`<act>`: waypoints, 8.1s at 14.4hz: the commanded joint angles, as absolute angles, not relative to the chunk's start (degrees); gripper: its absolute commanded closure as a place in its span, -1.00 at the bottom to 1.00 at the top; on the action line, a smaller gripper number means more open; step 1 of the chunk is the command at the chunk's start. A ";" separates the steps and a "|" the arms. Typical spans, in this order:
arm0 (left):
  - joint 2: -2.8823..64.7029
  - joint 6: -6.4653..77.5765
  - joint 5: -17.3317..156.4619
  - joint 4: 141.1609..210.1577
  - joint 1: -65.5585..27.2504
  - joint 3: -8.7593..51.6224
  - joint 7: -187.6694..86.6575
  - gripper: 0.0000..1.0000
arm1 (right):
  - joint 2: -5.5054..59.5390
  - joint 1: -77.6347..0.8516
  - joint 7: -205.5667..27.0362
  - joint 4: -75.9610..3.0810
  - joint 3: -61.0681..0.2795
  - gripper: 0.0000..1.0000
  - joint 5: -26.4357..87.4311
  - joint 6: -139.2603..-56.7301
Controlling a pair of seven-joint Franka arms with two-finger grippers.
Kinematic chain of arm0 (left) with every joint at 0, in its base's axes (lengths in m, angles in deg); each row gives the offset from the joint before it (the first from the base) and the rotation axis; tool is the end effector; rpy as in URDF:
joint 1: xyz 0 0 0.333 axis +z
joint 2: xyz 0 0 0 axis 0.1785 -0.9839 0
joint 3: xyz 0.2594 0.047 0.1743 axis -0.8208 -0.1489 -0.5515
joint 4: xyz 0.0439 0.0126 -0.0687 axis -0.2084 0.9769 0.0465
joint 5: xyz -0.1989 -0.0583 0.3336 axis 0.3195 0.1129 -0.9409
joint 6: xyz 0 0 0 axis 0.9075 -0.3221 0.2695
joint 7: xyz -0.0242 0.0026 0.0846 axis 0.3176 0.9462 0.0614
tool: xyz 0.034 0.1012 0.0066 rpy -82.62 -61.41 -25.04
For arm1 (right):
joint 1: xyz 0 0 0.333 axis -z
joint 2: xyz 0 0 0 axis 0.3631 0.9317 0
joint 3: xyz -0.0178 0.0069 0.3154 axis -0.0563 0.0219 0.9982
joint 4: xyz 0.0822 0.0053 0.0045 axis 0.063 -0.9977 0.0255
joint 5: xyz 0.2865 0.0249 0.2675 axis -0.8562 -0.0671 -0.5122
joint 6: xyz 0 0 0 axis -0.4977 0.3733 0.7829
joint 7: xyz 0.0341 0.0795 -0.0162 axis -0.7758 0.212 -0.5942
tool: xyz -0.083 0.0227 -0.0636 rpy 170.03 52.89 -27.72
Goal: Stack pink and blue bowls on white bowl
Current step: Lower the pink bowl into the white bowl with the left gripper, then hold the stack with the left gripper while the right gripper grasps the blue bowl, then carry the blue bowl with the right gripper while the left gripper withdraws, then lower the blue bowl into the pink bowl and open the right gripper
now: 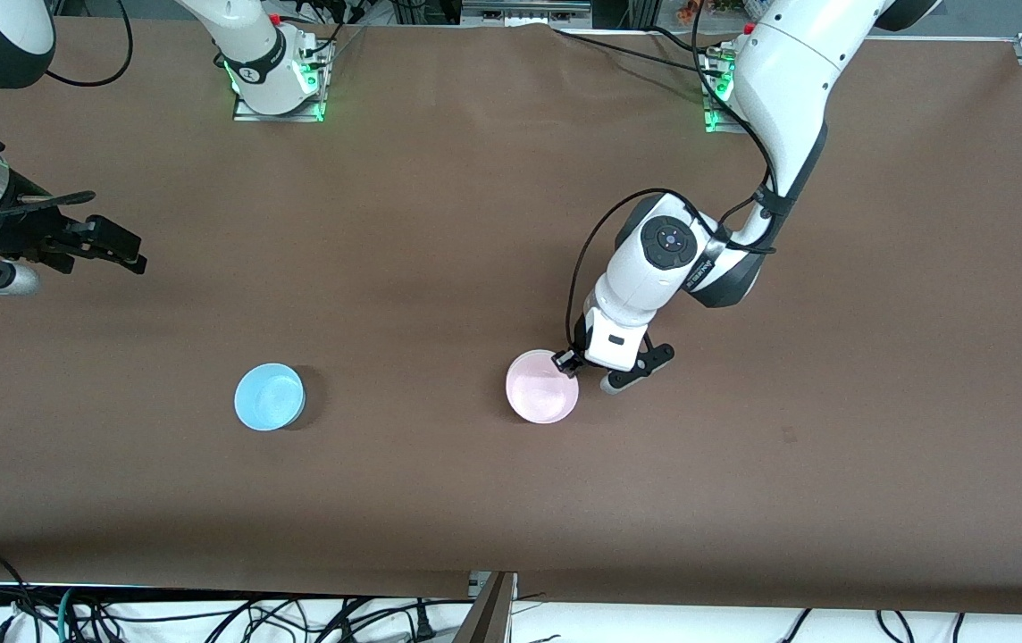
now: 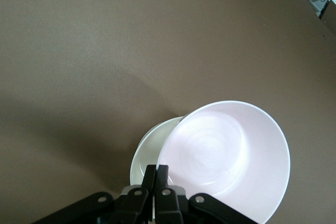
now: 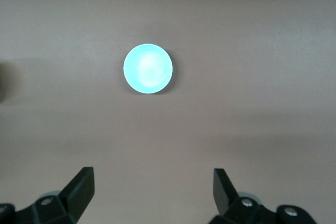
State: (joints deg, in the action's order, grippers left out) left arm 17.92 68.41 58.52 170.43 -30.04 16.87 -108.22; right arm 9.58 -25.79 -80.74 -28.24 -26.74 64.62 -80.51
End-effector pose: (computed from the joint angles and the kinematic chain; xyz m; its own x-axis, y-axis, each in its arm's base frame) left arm 0.6104 -0.3733 0.2615 0.8330 0.5528 0.0235 0.5163 -0.7919 0.3261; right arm 0.5960 0.0336 0.5706 0.9996 -0.0202 0.0179 -0.0193 -0.9987 -0.0466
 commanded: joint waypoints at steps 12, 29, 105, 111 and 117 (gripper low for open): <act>19.44 69.12 56.18 175.18 -31.72 16.20 -110.58 1.00 | 12.51 -24.55 -81.86 -28.12 -27.05 -1.00 64.79 -84.68; 18.83 70.44 55.74 174.82 -31.81 16.03 -112.08 0.69 | 39.48 -24.81 -87.22 -28.65 -26.62 -1.00 67.96 -108.13; 38.95 21.58 61.54 161.82 -1.40 15.76 -52.93 1.00 | 60.59 -58.73 -9.00 1.24 -22.13 1.00 62.77 -113.69; 39.22 21.49 61.54 161.90 -1.40 15.85 -52.93 0.99 | 60.68 -58.65 -9.26 1.15 -22.13 1.00 63.92 -112.10; 39.31 21.40 61.54 161.99 -1.40 15.85 -52.93 0.47 | 59.98 -58.47 -9.00 1.58 -22.22 -1.00 63.92 -111.49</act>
